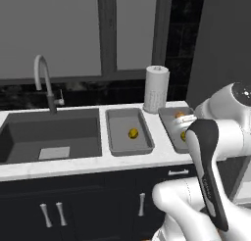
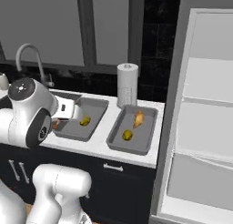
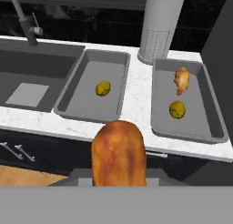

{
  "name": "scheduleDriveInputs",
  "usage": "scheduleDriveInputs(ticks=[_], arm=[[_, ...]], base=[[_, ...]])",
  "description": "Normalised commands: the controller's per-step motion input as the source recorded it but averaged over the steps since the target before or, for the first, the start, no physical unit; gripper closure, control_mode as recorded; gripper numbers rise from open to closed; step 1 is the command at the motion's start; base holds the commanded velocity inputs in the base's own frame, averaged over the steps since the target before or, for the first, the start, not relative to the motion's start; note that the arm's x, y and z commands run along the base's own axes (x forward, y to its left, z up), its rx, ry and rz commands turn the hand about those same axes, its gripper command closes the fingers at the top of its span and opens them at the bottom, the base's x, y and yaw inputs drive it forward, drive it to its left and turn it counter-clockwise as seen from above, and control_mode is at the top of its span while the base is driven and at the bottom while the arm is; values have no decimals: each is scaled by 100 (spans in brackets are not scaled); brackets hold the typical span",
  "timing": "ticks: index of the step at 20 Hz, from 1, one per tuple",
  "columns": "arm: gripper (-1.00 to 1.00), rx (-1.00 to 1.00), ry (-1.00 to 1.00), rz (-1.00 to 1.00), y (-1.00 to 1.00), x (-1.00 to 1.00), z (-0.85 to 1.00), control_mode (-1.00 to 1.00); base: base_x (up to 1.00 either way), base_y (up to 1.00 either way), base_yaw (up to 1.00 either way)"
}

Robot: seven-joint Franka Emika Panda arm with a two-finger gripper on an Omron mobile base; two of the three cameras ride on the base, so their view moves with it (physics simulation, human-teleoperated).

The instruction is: Place one lemon and one chicken drumstick in each tupperware on the nearby counter, to pack two identical lunches.

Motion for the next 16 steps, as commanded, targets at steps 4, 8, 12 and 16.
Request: scheduleDriveInputs(ticks=[4,8,12,16], arm=[[100,0,0,0,0,0,0,100],[100,0,8,-4,0,13,-25,-100],[100,0,30,-14,49,80,-100,-100],[100,5,14,-16,71,88,-91,-100]], base=[[99,42,-12],[58,16,-9],[0,0,0],[0,0,0]])
